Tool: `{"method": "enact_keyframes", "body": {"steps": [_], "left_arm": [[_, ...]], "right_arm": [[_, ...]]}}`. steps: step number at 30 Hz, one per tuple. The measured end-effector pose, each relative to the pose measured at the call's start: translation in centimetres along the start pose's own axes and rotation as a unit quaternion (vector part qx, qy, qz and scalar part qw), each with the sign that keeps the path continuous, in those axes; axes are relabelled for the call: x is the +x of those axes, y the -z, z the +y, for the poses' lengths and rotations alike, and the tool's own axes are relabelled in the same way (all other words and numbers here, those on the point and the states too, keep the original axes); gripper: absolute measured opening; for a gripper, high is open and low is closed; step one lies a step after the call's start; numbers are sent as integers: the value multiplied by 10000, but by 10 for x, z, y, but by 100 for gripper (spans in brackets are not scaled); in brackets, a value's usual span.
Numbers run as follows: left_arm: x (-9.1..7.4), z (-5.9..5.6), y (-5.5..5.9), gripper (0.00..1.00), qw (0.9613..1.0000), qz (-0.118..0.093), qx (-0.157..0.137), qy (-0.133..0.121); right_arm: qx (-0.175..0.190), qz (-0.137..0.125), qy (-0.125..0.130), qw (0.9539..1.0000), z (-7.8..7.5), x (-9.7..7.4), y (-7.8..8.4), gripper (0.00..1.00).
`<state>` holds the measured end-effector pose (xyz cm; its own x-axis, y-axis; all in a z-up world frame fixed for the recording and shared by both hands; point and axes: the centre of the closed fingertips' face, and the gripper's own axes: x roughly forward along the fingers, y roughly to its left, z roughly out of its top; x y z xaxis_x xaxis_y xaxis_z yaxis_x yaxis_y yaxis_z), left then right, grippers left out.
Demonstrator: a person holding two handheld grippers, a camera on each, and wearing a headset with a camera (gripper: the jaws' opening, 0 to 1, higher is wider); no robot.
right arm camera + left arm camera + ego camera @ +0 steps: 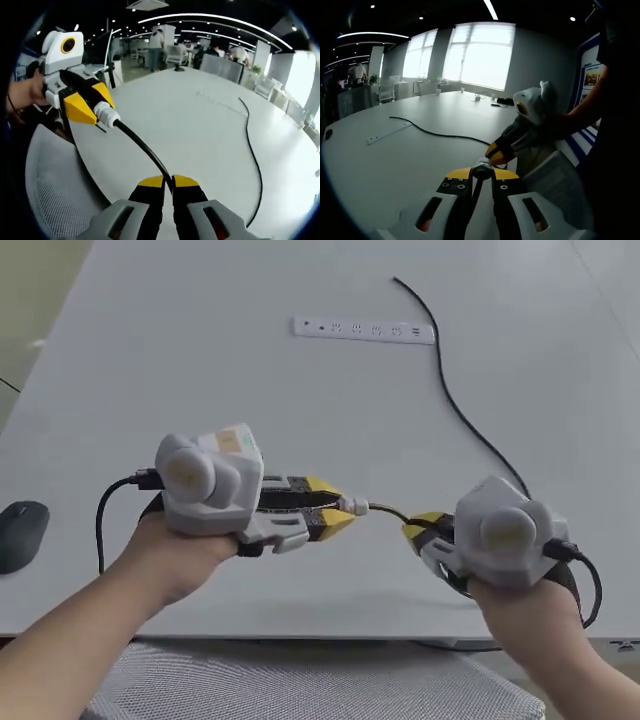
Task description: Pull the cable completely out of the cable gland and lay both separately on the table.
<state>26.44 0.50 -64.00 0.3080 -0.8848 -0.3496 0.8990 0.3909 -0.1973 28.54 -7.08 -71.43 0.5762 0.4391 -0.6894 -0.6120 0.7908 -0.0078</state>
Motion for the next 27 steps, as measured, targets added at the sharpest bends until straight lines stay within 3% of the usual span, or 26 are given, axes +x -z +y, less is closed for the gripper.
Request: {"method": "enact_keyframes", "body": {"steps": [11,27], "left_arm": [[3,2,3,15,10000,55,24,-7],[9,8,4,15,10000,68,38,50]], "right_arm": [[512,96,21,9986,-3,10,14,0],[737,137,-32,9972,-3,12,17,0]]}}
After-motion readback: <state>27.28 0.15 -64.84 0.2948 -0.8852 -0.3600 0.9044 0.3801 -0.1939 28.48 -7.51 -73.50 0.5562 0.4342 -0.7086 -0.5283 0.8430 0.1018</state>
